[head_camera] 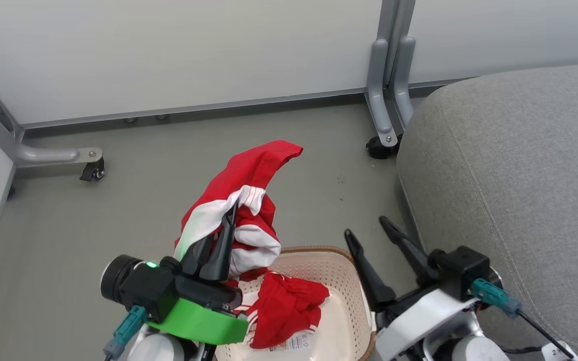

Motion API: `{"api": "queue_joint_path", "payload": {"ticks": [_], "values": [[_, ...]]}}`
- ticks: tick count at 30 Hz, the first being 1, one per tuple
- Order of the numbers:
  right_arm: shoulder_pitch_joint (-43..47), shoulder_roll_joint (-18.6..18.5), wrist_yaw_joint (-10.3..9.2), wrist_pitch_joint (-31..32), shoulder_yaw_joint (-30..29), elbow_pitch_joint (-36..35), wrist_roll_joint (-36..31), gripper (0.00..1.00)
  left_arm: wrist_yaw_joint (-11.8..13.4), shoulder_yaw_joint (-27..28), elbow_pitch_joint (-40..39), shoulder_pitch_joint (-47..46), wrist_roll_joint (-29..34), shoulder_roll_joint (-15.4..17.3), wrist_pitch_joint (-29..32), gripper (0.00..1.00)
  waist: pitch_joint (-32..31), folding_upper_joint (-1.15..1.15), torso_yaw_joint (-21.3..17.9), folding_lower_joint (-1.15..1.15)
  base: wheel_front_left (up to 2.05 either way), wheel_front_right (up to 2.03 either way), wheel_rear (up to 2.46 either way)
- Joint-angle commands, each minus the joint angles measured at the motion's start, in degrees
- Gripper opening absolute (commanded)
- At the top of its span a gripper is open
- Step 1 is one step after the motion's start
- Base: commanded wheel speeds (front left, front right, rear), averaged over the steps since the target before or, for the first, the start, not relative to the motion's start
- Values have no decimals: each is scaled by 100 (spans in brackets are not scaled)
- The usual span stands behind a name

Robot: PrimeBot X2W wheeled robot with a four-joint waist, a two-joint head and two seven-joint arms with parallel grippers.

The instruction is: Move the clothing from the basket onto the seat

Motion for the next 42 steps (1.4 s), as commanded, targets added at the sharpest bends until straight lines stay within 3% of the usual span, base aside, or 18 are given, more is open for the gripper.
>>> {"api": "queue_joint_path", "payload": {"ticks": [1,9,23,24,25,26,42], "values": [[-165,-13,0,1,180,-13,147,100,0,9,-12,-125,-4,31,-5,0,35,0,22,0,0,0,0],[-996,-15,0,-152,1366,254,840,100,-12,-81,19,-261,8,18,-5,0,134,0,102,0,0,0,0],[-2259,-12,0,-297,2461,1789,1406,100,-26,-259,29,-374,-43,5,-5,0,204,0,225,0,0,0,0],[-2335,-13,0,-319,2518,1883,1471,87,-28,-271,34,-377,-50,5,-5,0,203,0,233,0,0,0,0],[-2390,-15,0,-344,2561,1950,1529,33,-29,-279,35,-381,-55,4,-5,0,203,0,242,0,0,0,0],[-2450,-13,0,-375,2615,2017,1605,0,-30,-289,38,-382,-61,3,-5,0,203,0,253,0,0,0,0],[-2843,-13,0,-655,2913,2539,1940,0,-27,-295,50,-364,-62,58,-5,0,243,0,249,0,0,0,0]]}}
